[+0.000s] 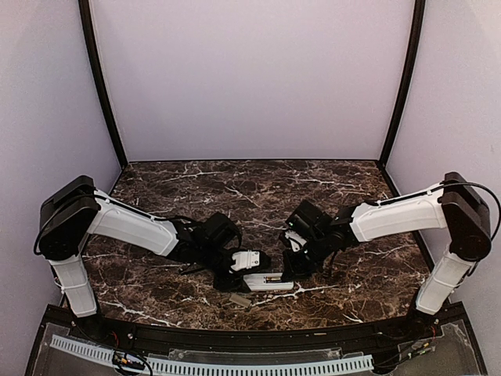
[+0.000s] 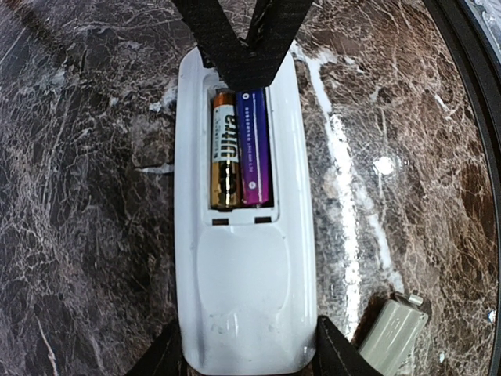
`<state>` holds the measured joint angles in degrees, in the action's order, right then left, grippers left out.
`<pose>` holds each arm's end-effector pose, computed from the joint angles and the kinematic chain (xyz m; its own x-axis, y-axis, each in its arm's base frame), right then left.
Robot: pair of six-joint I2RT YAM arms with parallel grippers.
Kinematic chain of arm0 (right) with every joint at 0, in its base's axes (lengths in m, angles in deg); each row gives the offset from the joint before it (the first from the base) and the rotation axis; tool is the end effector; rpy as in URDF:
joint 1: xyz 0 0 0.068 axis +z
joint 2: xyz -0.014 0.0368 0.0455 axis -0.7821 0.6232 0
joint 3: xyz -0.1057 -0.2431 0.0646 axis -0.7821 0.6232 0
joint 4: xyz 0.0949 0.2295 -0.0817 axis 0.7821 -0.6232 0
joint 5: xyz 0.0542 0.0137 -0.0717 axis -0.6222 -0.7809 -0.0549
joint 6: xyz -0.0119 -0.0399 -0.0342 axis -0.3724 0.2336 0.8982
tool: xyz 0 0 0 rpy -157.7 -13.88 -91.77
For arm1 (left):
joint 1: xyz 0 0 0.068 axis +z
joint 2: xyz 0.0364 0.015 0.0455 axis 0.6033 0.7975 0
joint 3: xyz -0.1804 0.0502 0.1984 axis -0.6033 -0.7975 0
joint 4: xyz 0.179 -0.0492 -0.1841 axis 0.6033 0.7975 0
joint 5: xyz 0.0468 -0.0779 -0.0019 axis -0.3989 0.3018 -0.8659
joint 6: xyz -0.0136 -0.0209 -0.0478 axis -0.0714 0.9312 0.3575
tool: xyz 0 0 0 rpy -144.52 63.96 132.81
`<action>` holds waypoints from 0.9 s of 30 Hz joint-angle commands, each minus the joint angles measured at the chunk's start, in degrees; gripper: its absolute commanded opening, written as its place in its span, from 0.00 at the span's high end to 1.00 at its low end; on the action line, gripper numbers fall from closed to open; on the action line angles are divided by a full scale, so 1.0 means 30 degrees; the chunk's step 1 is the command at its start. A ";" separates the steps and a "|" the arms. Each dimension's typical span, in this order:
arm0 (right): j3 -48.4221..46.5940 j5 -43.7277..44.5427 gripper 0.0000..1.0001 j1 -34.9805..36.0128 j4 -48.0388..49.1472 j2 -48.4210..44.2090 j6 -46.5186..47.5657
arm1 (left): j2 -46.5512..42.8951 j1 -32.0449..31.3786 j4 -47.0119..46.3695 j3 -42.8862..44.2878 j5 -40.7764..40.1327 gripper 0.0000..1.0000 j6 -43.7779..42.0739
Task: Load the batteries into the remote control
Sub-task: Load the battery into the battery compartment, then press the battery in the battery compartment.
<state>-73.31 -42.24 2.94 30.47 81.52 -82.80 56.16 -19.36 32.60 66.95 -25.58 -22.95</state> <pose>0.1765 0.2637 0.1636 -0.9625 -0.2295 -0.1443 -0.2709 0.8359 0.4773 0.1883 -0.3049 0.1355 0.0582 0.7461 -0.6633 0.9968 -0.0072 0.0794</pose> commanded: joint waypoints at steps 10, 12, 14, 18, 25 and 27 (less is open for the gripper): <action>0.0442 -0.0147 1.00 0.0705 0.1394 0.1943 -0.0346 | 0.0569 -0.0030 0.1126 0.0104 -0.0235 1.00 -0.0137; 0.0100 0.0550 1.00 0.0995 0.0687 0.2565 -0.0203 | 0.0561 -0.0021 0.1190 0.0132 -0.0249 1.00 -0.0121; -0.0431 0.1436 1.00 0.1317 -0.0248 0.3159 0.0049 | 0.0560 -0.0031 0.1238 0.0136 -0.0258 1.00 -0.0159; -0.1098 0.3319 1.00 0.1860 -0.1928 0.3977 0.0368 | 0.0562 -0.0030 0.1267 0.0168 -0.0318 1.00 -0.0194; -0.2268 0.4992 1.00 0.2532 -0.4211 0.4336 0.0951 | 0.0562 -0.0018 0.1314 0.0202 -0.0340 1.00 -0.0245; -0.2897 0.5634 0.96 0.2740 -0.5148 0.4373 0.1191 | 0.0568 -0.0038 0.1327 0.0200 -0.0376 1.00 -0.0278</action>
<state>-82.69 -30.24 8.62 20.26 87.99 -81.40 56.27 -19.36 33.22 67.32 -25.78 -23.23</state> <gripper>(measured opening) 0.004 0.503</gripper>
